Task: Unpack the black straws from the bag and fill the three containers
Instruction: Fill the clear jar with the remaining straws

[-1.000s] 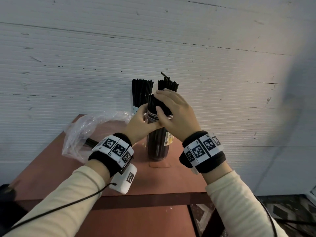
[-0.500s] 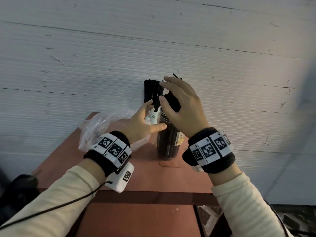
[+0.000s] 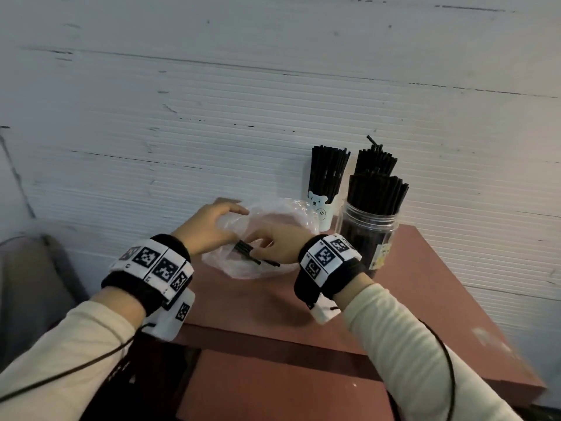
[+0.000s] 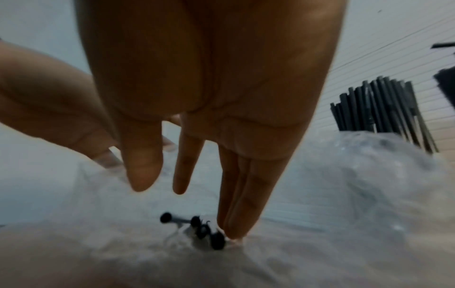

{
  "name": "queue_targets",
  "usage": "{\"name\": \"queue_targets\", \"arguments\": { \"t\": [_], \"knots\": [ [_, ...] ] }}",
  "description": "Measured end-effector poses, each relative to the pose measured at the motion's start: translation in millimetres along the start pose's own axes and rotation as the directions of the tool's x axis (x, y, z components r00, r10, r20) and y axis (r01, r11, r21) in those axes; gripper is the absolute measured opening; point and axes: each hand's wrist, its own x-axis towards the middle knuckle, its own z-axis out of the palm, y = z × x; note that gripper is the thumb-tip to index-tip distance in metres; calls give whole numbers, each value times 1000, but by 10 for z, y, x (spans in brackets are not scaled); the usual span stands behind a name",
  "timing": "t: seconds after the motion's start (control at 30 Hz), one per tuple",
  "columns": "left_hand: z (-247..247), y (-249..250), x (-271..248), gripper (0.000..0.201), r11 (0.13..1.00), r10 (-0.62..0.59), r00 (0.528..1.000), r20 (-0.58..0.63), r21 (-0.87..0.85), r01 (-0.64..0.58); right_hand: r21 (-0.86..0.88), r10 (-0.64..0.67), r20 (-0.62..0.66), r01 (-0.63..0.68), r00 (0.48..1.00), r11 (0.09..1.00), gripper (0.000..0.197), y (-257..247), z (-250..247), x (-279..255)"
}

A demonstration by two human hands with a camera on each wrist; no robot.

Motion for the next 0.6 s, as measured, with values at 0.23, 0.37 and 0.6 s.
{"name": "queue_targets", "arguments": {
  "t": [0.23,0.37,0.6],
  "knots": [
    [21,-154,71,58,999,-52,998,29,-12,52,-292,2,86,23,996,956,30,-79,49,300],
    [26,-178,111,60,996,-10,998,-57,-86,5,-268,23,106,6,994,964,30,-68,52,331],
    [16,-233,168,58,995,6,999,-36,-102,-10,8,68,125,-70,990,998,25,147,96,271]
  ]
}}
